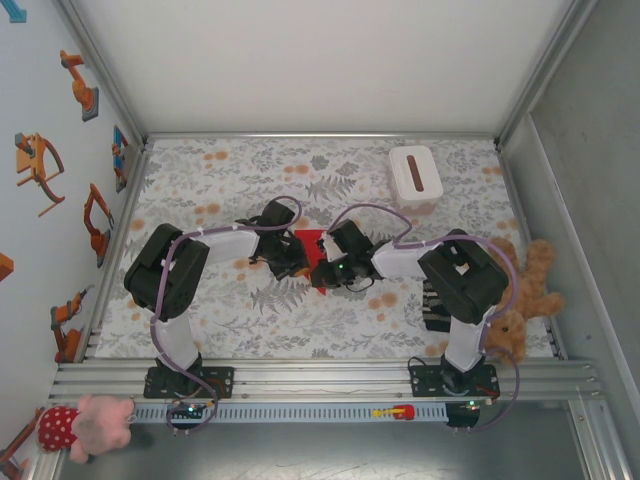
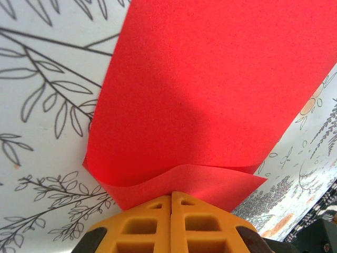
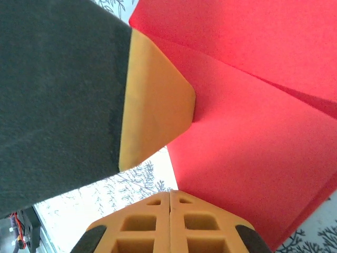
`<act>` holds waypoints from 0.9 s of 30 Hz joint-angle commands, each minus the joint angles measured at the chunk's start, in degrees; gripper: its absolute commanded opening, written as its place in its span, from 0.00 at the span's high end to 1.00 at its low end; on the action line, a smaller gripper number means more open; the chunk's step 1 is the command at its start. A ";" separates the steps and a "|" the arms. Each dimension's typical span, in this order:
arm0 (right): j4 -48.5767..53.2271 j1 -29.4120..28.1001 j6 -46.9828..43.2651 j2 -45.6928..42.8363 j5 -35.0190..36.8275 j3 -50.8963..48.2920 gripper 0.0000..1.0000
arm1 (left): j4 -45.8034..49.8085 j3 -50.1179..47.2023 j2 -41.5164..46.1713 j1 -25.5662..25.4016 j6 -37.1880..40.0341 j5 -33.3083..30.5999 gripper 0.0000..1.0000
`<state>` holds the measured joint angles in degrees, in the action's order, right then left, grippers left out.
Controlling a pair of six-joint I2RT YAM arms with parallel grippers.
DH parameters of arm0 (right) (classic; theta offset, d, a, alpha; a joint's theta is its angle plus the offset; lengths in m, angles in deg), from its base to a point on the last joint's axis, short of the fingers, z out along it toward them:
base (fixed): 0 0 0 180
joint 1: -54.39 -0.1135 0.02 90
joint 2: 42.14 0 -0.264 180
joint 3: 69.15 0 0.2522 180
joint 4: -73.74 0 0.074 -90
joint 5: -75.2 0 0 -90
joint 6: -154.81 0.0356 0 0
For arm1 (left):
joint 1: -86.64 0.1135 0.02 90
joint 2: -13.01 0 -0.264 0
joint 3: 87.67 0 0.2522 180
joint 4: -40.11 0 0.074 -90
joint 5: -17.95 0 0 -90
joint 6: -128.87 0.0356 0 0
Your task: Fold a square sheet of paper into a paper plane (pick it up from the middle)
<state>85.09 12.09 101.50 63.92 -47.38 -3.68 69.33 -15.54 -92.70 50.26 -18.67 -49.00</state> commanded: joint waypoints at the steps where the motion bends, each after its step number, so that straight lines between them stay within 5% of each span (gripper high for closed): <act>1: 1.55 -0.15 -0.14 -1.27 -1.57 -1.67 1.00 | 4.05 -1.87 -1.16 -0.13 1.51 -2.11 0.94; 14: 4.76 -0.14 -2.16 -8.94 1.40 -4.41 0.99 | 4.38 -1.26 -0.99 -0.16 1.90 -1.64 0.94; 27: 2.55 -0.15 -1.16 -1.74 1.38 0.46 1.00 | 4.34 -0.89 -1.34 -0.18 1.97 -1.13 0.94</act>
<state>88.02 12.09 100.80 60.88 -46.09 -4.64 69.36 -15.54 -92.65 50.26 -17.84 -48.91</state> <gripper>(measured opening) 0.049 0.063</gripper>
